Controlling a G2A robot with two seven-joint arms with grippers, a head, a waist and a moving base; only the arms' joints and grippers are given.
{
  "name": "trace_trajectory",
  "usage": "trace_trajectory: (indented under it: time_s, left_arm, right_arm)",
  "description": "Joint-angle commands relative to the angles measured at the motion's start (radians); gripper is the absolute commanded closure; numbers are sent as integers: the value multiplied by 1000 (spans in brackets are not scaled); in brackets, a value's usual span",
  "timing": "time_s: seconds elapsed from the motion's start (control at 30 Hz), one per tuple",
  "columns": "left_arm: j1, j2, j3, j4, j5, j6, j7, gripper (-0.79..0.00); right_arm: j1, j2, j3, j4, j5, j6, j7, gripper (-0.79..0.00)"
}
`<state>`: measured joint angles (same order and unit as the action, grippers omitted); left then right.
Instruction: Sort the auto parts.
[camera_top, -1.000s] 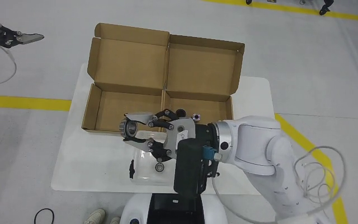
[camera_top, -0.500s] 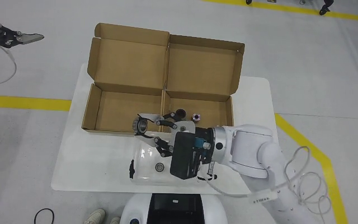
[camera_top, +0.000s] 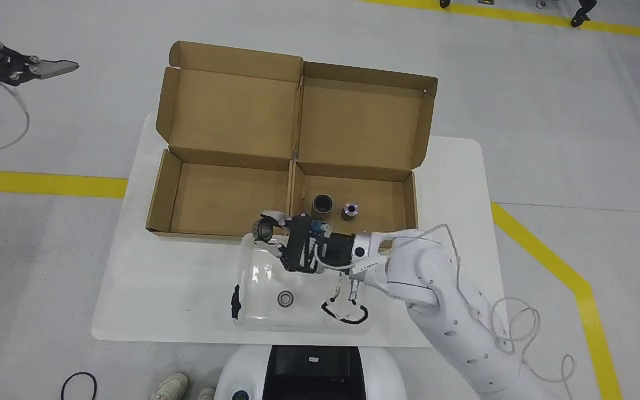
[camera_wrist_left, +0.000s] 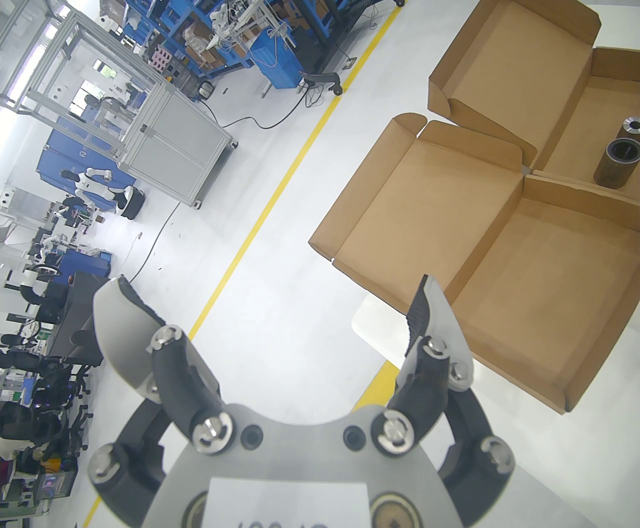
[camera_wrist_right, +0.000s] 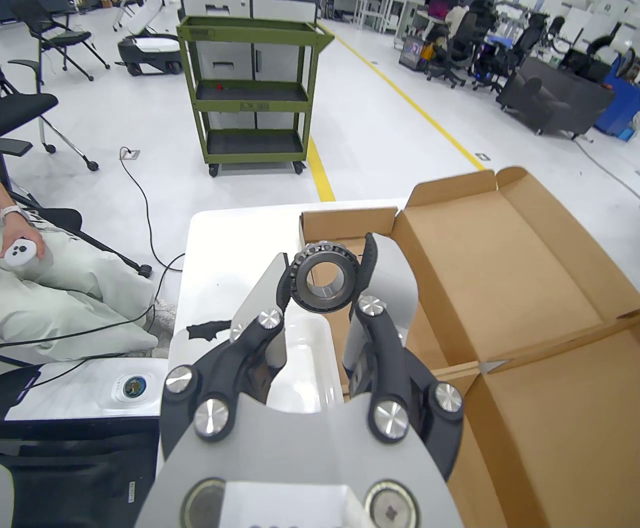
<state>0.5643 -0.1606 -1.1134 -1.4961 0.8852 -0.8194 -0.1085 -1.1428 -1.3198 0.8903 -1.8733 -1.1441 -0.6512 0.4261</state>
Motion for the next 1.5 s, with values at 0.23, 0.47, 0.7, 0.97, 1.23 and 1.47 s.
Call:
trace_trajectory:
  time_s: [0.23,0.47,0.7,0.97,1.23,1.47]
  left_arm:
    - [0,0,0,0,0,0,0,-785]
    - [0,0,0,0,0,0,0,-785]
    - [0,0,0,0,0,0,0,-785]
    - [0,0,0,0,0,0,0,-785]
    - [0,0,0,0,0,0,0,-785]
    - [0,0,0,0,0,0,0,-785]
  right_arm:
    - [92,-25,-73,192,68,40,50,0]
    - [202,-62,-164,303,49,145,147,0]
    - [317,-113,-237,467,137,125,67,0]
    - [483,-211,-364,667,181,163,49,0]
    - [596,-320,-469,851,194,199,42,0]
    - [661,-413,-532,1008,199,205,59,0]
